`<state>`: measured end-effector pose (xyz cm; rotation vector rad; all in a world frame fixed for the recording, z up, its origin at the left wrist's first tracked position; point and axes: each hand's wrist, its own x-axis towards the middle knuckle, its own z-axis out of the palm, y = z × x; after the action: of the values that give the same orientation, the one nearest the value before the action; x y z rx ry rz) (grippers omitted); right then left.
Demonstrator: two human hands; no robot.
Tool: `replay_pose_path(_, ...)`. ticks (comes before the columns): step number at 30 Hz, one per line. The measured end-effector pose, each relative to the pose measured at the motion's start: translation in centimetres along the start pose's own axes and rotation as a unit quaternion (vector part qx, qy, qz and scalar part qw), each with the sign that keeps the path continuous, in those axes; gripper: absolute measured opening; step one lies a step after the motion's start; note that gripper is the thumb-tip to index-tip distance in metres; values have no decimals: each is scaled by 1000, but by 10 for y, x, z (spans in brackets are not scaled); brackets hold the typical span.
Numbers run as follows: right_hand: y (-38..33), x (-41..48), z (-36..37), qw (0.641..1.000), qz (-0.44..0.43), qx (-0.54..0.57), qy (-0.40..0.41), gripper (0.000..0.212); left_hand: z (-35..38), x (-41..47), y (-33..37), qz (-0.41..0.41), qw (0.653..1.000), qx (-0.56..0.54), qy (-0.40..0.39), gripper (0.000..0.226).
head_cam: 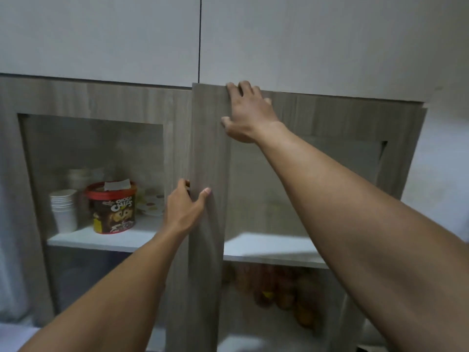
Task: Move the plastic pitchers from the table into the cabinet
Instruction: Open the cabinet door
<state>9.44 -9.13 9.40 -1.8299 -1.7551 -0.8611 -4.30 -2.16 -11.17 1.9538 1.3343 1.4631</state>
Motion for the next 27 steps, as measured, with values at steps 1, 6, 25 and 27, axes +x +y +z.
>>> replay_pose_path(1, -3, -8, -7, 1000, 4, 1, 5, 72, -6, -6, 0, 12, 1000, 0, -5, 60)
replay_pose_path(6, -23, -46, -45, 999, 42, 24, -1, 82, -31, -56, 15, 41, 999, -14, -17, 49)
replay_pose_path(25, -65, -233, -253, 978, 200, -22, -51, 82, -109, -265, 136, 237, 959, -59, -141, 18)
replay_pose_path(27, -58, -251, -270, 974, 219, -40, -46, 82, -109, -282, 151, 271, 947, -62, -161, 19)
